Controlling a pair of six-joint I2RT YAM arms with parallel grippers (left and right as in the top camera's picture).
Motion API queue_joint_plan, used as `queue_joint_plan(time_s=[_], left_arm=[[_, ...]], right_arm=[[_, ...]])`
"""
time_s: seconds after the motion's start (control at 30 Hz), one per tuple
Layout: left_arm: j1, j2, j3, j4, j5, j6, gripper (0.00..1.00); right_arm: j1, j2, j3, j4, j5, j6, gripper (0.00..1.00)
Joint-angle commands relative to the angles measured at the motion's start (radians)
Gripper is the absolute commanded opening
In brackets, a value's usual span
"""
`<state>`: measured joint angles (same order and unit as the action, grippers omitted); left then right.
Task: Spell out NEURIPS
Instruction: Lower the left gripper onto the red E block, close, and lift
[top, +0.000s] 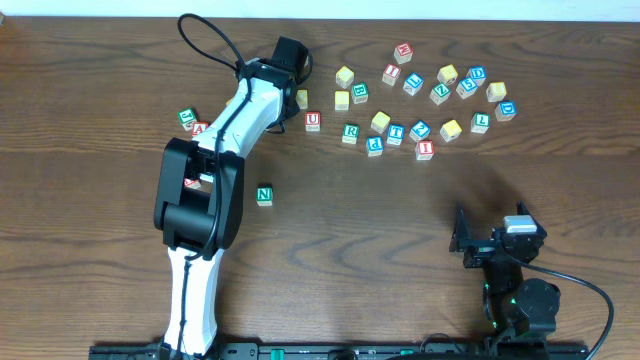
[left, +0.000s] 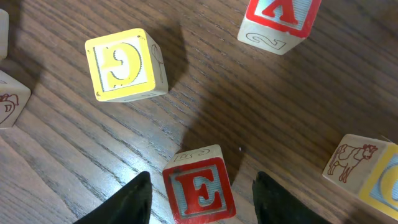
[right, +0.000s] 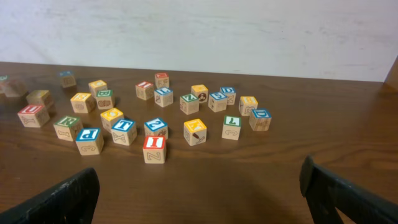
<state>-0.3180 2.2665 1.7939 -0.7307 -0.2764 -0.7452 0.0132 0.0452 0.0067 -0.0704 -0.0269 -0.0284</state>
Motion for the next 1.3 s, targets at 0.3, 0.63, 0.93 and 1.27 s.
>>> queue_joint_plan(time_s=[0.3, 0.63, 0.93, 1.27], left_arm=[[-0.002, 0.002, -0.012, -0.005, -0.024, -0.008, 0.58], [-0.002, 0.002, -0.026, -0.004, -0.024, -0.009, 0.58], [-0.002, 0.041, -0.026, 0.007, -0.024, -0.008, 0.58], [-0.002, 0.042, -0.026, 0.015, -0.024, -0.008, 0.57]], right_arm=[[-0.006, -0.004, -0.001, -0.005, -0.002, 0.017, 0.99], [-0.006, -0.004, -0.001, -0.005, -0.002, 0.017, 0.99], [-0.006, -0.003, -0.001, -0.005, -0.002, 0.017, 0.99], [-0.006, -0.004, -0.001, -0.005, -0.002, 0.016, 0.99]])
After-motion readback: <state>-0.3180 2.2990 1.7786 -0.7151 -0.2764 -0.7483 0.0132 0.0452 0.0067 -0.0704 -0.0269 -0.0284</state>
